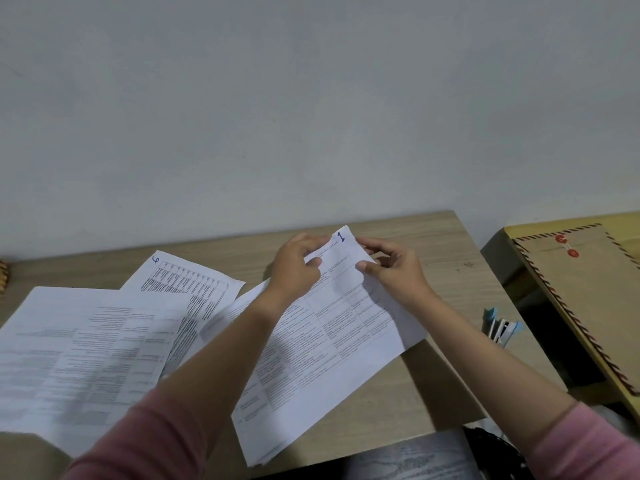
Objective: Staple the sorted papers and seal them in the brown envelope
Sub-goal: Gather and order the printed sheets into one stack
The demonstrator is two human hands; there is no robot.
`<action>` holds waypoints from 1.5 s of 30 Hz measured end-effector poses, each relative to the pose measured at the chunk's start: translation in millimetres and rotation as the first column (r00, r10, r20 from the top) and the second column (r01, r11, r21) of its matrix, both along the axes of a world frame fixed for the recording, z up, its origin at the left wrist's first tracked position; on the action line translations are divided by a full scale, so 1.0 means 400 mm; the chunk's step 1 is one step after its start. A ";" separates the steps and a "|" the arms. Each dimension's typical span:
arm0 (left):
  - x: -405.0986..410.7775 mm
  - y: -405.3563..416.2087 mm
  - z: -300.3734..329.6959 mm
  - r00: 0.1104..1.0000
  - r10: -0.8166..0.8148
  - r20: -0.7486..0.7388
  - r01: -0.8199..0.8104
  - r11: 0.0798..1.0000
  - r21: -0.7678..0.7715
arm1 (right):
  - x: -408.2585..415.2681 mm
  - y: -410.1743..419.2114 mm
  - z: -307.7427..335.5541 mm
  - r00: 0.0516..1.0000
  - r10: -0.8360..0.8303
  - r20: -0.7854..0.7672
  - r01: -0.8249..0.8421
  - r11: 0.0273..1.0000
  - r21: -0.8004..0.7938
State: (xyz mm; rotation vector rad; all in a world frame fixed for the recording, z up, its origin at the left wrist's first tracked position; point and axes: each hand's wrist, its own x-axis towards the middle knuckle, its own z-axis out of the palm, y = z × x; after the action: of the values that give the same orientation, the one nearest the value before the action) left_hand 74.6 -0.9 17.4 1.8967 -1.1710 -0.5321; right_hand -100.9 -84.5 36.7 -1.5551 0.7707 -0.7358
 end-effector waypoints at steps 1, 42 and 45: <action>0.000 0.002 0.003 1.000 0.000 -0.004 0.000 1.000 0.026 | 0.001 0.003 0.003 1.000 0.004 -0.002 -0.004 1.000 -0.005; 0.324 1.061 0.046 0.562 0.826 -0.042 -0.823 0.564 0.072 | 0.898 0.808 0.129 0.409 0.630 -0.660 -0.907 0.201 -0.370; 0.352 1.124 -0.008 0.547 0.834 -0.069 -0.826 0.552 0.115 | 0.997 0.868 0.088 0.368 0.540 -0.757 -0.913 0.057 -0.404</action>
State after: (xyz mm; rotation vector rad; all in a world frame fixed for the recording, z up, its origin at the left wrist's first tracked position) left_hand 215.6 448.8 14.1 2.1743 -0.0542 -0.1248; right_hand 297.7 262.6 71.7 -2.6890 -0.3787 0.2184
